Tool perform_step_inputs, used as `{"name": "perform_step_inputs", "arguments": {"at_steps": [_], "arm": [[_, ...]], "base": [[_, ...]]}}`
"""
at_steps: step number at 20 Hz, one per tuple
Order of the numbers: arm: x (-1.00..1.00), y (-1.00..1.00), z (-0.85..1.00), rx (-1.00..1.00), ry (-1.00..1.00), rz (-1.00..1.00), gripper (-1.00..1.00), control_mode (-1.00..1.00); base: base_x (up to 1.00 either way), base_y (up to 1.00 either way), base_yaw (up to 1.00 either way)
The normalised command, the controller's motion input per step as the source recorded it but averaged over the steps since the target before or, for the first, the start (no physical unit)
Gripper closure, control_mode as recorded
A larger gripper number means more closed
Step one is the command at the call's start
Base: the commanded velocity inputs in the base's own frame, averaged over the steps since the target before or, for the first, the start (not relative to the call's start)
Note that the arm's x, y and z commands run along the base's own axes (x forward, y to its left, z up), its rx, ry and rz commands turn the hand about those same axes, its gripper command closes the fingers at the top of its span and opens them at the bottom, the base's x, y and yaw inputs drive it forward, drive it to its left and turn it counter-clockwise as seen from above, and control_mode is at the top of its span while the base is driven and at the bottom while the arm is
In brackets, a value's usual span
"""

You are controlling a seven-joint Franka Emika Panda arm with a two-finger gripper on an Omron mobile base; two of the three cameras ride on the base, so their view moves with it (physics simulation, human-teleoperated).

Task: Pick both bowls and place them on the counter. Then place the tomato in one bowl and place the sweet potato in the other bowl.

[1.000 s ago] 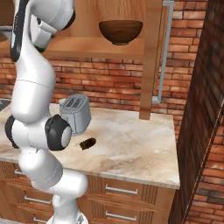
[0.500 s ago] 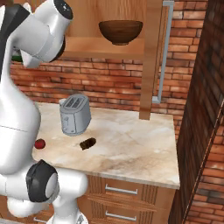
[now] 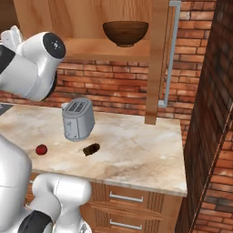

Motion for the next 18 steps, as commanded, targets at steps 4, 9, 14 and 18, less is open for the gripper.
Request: {"name": "perform_step_inputs", "arguments": {"at_steps": [4,9,14,18], "arm": [[-0.48,0.0,-0.3,0.0,-0.08,0.0,1.0,-1.0],[-0.42,0.0,-0.44,0.0,-0.03,0.0,1.0,-1.0],[-0.36,0.0,-0.44,0.0,0.0,0.0,1.0,-1.0],[-0.05,0.08,-0.6,0.0,0.01,0.0,1.0,-1.0]], "base": [[0.0,0.0,0.0],[0.0,0.0,0.0],[0.0,0.0,0.0],[0.0,0.0,0.0]]}}
